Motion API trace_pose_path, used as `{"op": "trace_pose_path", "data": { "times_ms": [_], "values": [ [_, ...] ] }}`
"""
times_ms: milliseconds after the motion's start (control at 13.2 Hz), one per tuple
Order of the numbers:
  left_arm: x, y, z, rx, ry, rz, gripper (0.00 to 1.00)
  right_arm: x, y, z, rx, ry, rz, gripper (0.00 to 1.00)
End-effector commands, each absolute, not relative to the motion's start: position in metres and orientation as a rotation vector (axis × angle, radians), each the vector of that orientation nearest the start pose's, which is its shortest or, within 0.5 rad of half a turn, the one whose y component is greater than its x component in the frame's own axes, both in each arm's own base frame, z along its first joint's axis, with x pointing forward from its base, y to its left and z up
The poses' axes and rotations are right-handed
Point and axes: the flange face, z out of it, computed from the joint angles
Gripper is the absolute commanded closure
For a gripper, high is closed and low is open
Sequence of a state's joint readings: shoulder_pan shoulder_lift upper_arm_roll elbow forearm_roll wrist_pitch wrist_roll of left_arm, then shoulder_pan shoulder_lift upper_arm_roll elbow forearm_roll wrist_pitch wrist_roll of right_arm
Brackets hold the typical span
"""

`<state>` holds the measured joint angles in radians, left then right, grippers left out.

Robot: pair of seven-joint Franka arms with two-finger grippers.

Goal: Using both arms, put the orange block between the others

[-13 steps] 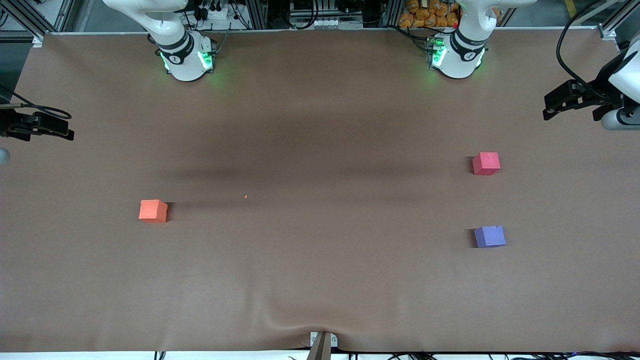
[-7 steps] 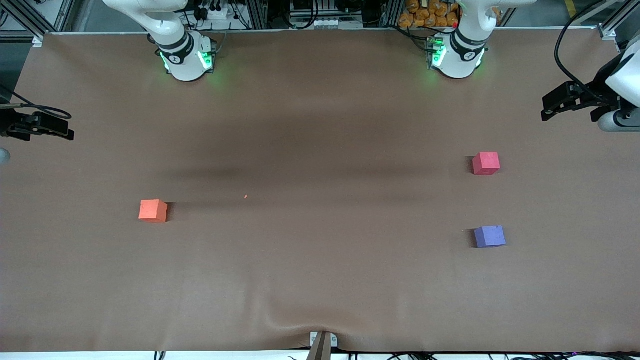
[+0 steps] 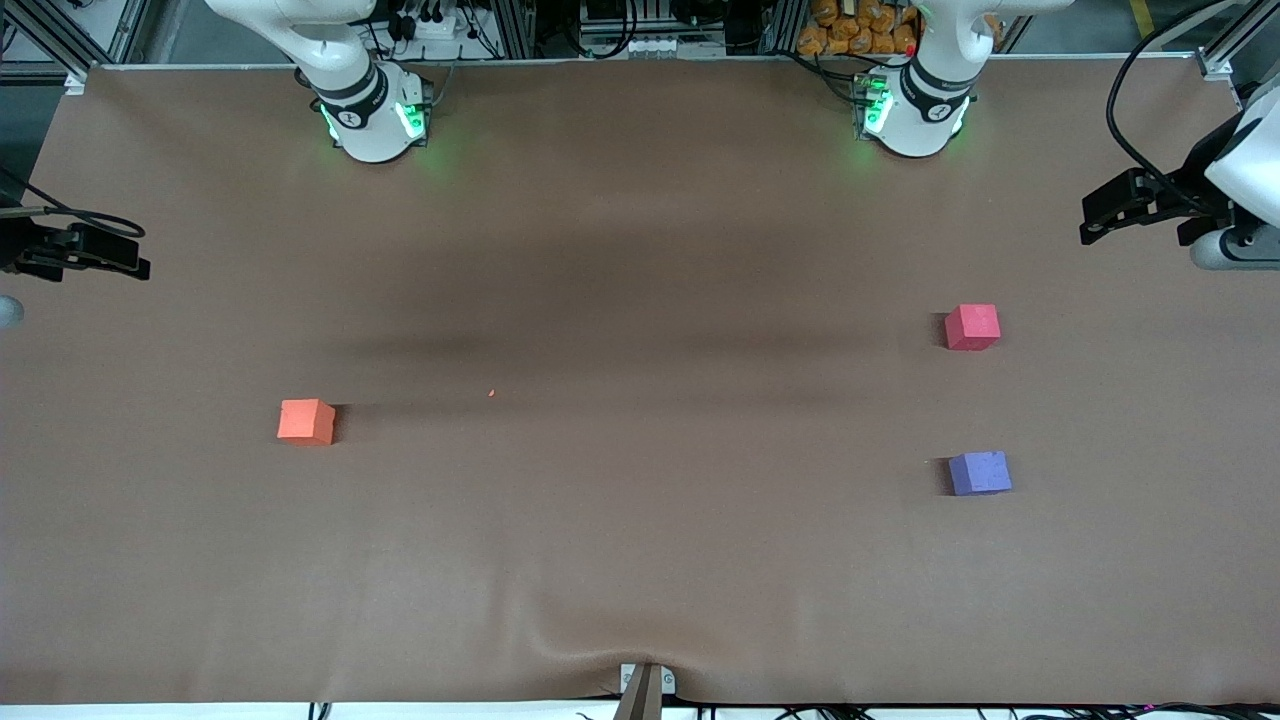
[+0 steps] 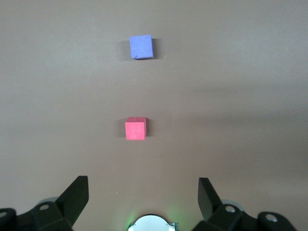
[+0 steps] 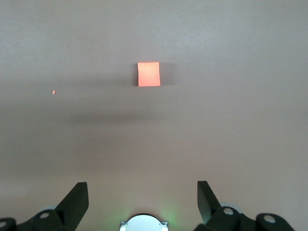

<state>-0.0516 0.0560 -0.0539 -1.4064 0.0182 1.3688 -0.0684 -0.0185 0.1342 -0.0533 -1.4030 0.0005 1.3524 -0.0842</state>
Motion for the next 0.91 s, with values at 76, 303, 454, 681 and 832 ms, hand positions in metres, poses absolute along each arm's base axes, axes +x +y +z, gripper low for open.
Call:
{"op": "trace_pose_path", "data": {
  "times_ms": [76,303,454,681,832],
  "values": [
    [0.5482,-0.0541,0.6514,-3.115,0.051,0.141,0.0,0.5654,-0.0339,0.6145,-3.111,-0.019,0.288,0.0],
    [0.5487,-0.055,0.6492,-3.114,0.051,0.148,0.0,0.5652,-0.0339,0.613,-3.11,-0.019,0.295,0.0],
    [0.5487,-0.0552,0.6478,-3.115,0.051,0.153,0.0,0.5651,-0.0339,0.6123,-3.11,-0.016,0.298,0.0],
    [0.5492,-0.0552,0.6435,-3.114,0.054,0.167,0.0,0.5652,-0.0322,0.6123,-3.11,-0.021,0.298,0.0],
    [0.5492,-0.0544,0.6428,-3.113,0.051,0.17,0.0,0.5653,-0.0322,0.613,-3.111,-0.019,0.295,0.0]
  ]
}}
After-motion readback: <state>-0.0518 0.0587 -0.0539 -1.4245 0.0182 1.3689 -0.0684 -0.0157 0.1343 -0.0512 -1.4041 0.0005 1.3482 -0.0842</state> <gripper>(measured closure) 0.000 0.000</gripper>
